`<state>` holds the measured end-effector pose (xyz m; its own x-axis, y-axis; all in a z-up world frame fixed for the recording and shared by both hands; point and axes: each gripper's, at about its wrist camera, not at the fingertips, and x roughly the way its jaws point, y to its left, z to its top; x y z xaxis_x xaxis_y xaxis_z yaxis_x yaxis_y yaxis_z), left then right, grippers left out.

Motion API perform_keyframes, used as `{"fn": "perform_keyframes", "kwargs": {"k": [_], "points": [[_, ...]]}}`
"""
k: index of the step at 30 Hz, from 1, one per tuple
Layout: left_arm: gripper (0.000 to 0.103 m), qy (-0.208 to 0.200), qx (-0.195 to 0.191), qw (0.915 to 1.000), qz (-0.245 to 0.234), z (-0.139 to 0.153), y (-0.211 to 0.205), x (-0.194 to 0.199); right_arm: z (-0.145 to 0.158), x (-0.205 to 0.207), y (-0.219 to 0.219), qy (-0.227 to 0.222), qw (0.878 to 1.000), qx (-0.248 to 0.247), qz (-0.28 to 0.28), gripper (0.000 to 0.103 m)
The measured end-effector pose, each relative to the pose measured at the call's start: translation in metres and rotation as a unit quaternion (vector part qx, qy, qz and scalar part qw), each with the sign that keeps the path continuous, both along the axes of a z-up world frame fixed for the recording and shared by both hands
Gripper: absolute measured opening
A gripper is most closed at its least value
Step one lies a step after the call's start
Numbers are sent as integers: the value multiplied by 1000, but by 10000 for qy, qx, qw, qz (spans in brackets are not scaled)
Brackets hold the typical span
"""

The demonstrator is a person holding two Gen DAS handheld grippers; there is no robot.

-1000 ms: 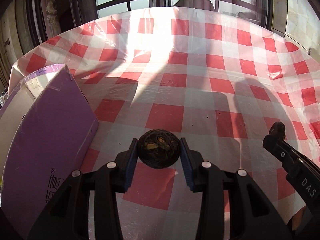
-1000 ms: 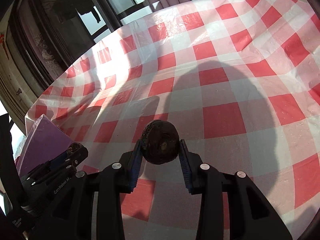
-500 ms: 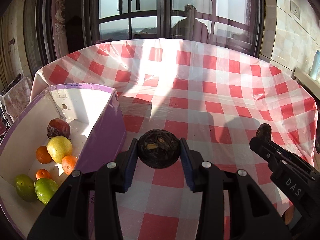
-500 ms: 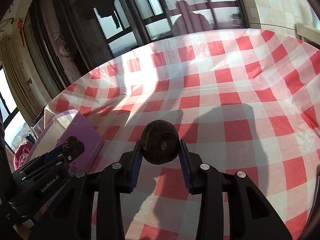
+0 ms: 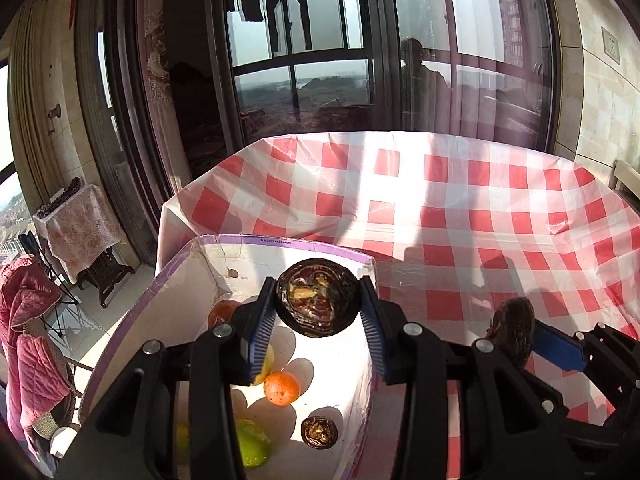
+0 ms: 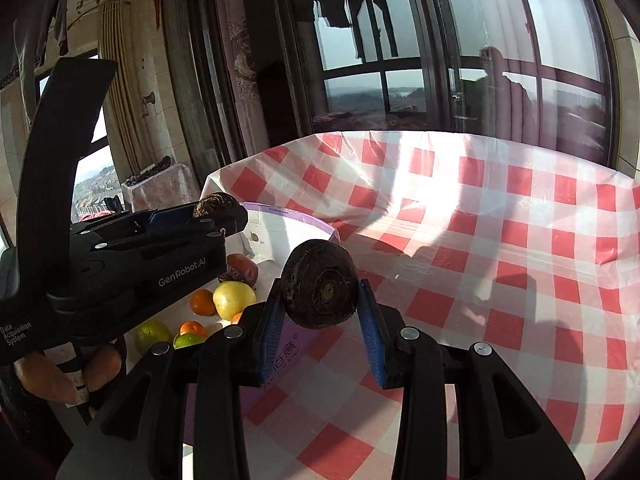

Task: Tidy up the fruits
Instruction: 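Carry both dried dates over the white box with both grippers, then open the right gripper to drop its date while the left gripper drops the other date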

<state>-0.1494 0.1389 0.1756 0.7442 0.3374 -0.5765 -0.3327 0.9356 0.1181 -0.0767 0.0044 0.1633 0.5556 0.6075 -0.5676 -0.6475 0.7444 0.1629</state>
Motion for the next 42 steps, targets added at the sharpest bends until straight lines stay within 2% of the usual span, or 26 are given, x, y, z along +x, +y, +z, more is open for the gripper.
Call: {"fn": "perform_keyframes", "kwargs": {"k": [4,9,15,22,27,30,32,34,37,39,42], "points": [[41,450,237,9987,40,-6,43,13,6,-12,43,-188,9980,-213,557,37],[41,1184,551,9914,-79,-33,85,34,-7,-16,92,-109,9906,-710,1166,37],[41,1929,235,9797,-497,-63,114,64,-32,1,131,143,9733,-1679,1557,36],[41,2637,141,9618,-724,-97,126,109,-64,33,152,488,9343,-2953,1935,36],[41,2901,-249,9530,-839,-121,126,132,-72,27,171,302,9064,-3524,2312,36],[41,3127,-243,9446,-964,-137,124,144,-86,22,182,142,8785,-4053,2526,36],[41,3232,-402,9398,-1038,-142,126,151,-99,23,190,67,8586,-4433,2576,37],[42,3226,-413,9387,-1146,-143,126,155,-110,25,198,118,8429,-4688,2638,37],[42,3364,-398,9334,-1188,-154,133,159,-118,28,206,272,8313,-4826,2746,36],[42,3333,-294,9347,-1196,-157,135,159,-123,28,207,278,8206,-4960,2826,37],[43,3257,-344,9358,-1301,-157,135,156,-125,25,206,258,8198,-4956,2858,38]]}}
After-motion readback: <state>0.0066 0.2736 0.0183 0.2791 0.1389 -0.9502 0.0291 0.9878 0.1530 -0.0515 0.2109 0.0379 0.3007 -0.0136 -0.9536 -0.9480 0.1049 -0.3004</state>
